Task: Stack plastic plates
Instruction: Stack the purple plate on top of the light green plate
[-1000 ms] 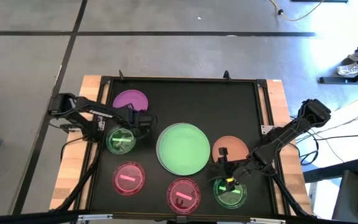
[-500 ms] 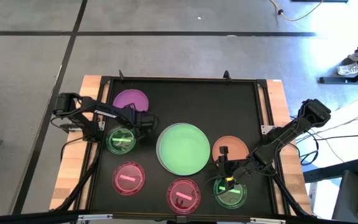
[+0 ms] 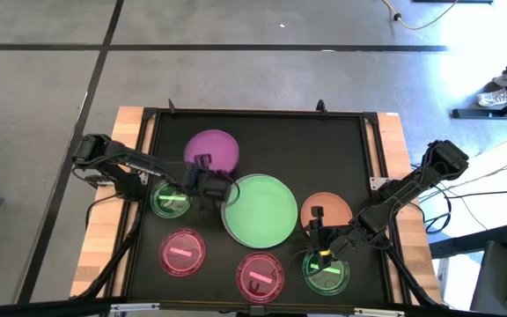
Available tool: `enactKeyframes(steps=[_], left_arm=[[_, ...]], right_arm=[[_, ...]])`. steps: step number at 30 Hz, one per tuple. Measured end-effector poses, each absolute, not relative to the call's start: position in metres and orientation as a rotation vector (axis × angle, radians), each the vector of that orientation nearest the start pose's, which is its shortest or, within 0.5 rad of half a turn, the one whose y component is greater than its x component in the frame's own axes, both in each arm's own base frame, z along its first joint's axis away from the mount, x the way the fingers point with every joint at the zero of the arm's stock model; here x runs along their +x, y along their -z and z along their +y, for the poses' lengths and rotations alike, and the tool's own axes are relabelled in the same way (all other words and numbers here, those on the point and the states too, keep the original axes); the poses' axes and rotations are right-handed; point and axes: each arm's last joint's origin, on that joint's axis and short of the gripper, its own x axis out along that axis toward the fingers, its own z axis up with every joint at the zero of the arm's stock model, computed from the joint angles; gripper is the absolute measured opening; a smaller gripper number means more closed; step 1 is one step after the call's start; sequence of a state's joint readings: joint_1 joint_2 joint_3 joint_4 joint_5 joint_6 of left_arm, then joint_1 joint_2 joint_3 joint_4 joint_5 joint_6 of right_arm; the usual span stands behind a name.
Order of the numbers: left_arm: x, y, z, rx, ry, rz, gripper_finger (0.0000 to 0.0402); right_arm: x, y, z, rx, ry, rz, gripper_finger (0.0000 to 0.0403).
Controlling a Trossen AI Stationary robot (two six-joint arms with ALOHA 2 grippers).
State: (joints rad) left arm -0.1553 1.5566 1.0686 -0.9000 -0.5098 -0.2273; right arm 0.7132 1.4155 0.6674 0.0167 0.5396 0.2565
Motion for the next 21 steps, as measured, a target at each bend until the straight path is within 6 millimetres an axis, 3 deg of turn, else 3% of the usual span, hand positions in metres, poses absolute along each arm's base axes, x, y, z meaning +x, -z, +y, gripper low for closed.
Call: enactKeyframes(steps=[6,12,17,21], left_arm=[[0.291,-0.243,-0.072,0.285,-0.266,1.090,0.0011],[0.301,-0.254,-0.109,0.241,-0.028,0.895,0.0011],[0.308,-0.255,-0.128,0.235,0.065,0.764,0.0011],[0.309,-0.245,-0.130,0.237,0.108,0.730,0.0011]], right_arm=[[0.213,-0.179,0.164,-0.184,-0.087,0.610,0.0154],[0.213,-0.179,0.164,-0.179,-0.086,0.610,0.0154],[0.213,-0.180,0.164,-0.176,-0.083,0.609,0.0154],[0.213,-0.179,0.164,-0.168,-0.072,0.608,0.0154]])
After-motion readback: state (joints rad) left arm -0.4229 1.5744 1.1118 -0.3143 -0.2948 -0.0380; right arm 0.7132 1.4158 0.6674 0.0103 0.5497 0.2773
